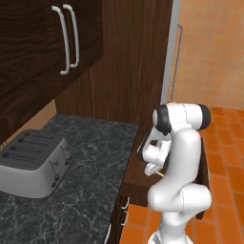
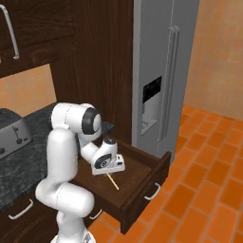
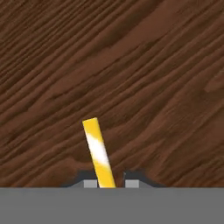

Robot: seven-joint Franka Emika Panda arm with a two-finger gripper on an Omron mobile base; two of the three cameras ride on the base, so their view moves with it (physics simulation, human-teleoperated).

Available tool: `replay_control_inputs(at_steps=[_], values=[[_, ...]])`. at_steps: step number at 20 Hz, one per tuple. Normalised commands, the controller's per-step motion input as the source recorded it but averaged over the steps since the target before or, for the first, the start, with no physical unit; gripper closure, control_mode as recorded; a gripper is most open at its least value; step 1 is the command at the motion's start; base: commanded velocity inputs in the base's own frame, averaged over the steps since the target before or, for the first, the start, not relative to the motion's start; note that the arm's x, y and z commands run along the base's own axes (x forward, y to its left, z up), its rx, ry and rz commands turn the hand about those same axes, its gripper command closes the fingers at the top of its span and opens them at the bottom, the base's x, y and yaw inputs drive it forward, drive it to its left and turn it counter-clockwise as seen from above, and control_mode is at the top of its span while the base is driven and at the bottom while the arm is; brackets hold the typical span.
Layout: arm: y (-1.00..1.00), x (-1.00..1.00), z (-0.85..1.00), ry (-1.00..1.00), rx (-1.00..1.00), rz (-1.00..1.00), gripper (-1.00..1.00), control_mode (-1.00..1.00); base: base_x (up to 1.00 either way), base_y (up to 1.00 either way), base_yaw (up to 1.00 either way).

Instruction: Take a straw from the drawer in front and place it inside the glass cup on the dining counter.

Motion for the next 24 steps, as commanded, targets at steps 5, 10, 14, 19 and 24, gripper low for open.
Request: replay_control_inputs(at_steps=[5, 10, 14, 19, 24], values=[[0.0, -0.62, 1.0, -0.2, 0.16, 0.0, 1.0, -1.0, 0.0, 0.0, 0.0], [0.0, -0.55, 1.0, -0.17, 0.11, 0.0, 1.0, -1.0, 0.0, 0.0, 0.0], [0.0, -0.08, 1.0, -0.02, 0.09, 0.0, 1.0, -1.0, 0.0, 0.0, 0.0], [0.0, 0.05, 1.0, 0.0, 0.08, 0.0, 1.0, -1.0, 0.0, 0.0, 0.0], [-0.06, -0.05, 1.0, 0.05, 0.01, -0.03, 1.0, -1.0, 0.0, 0.0, 0.0]])
